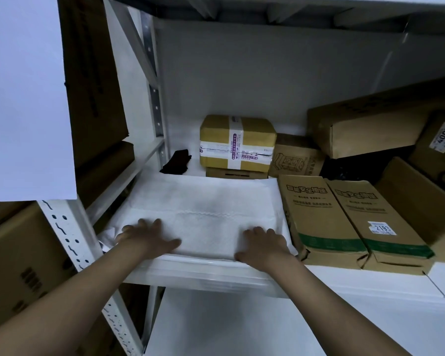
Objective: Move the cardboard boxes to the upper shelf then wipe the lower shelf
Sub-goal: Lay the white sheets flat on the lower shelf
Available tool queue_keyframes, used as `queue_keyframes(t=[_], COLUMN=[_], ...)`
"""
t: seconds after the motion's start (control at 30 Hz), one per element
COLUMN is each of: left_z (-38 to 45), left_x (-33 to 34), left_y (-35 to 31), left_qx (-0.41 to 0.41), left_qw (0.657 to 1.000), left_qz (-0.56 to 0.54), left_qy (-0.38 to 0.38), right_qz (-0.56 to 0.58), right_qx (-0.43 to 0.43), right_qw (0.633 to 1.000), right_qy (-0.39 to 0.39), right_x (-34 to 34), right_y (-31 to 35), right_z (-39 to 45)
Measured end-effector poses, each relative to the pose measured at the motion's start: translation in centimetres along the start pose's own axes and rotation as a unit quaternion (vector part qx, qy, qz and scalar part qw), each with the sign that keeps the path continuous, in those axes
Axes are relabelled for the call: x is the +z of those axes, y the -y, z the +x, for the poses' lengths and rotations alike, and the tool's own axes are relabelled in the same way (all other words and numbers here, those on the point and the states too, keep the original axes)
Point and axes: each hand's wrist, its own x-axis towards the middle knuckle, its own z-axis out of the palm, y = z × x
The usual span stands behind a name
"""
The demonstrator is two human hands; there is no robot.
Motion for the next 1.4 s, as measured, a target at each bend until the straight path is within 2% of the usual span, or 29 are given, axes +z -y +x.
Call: queue_keyframes(t=[0.17, 0.3, 0.37, 0.5, 0.67, 0.9, 1.07, 1.17, 1.27, 1.4], left_z=[0.4, 1.7, 3.1, 5.9, 7.7, 7.9, 7.4, 7.2, 7.2, 7.2], left_x=[-0.8, -2.1, -2.4, -2.0, -1.7, -2.5, -3.6, -4.1, -4.4, -4.6], left_y=[-0.3, -1.6, -2.4, -2.6, -1.5, -1.3, -1.7, -3.2, -4.9, -6.3], left_qx=[0.000, 0.007, 0.039, 0.050, 0.045, 0.040, 0.014, 0.059, 0.101, 0.126], left_qw=[1.000, 0.998, 0.996, 0.997, 0.997, 0.996, 0.995, 0.994, 0.993, 0.989], left_qz=[-0.011, -0.034, -0.049, -0.052, -0.056, -0.057, -0.070, -0.075, -0.060, -0.066], left_qy=[0.018, -0.048, -0.058, -0.021, 0.024, 0.062, 0.064, 0.047, 0.032, 0.025], right_qz=[-0.014, 0.019, 0.065, 0.050, 0.043, 0.049, 0.034, 0.058, 0.137, 0.140], right_qx=[0.011, 0.005, -0.006, 0.017, 0.036, 0.040, 0.044, 0.051, 0.086, 0.109], right_qw=[1.000, 0.997, 0.996, 0.999, 0.998, 0.998, 0.998, 0.996, 0.987, 0.984], right_qy=[-0.004, -0.070, -0.057, -0.001, 0.023, 0.027, -0.014, -0.032, -0.006, 0.003], right_x=[-0.8, -1.5, -1.6, -1.4, -1.3, -1.3, -1.5, -1.7, -1.9, -2.1], right_y=[-0.2, -0.1, 0.0, -0.1, 0.0, 0.0, -0.2, -0.3, -0.6, -1.4], right_z=[0.5, 2.7, 4.1, 6.0, 7.0, 7.1, 7.1, 7.3, 7.8, 8.4])
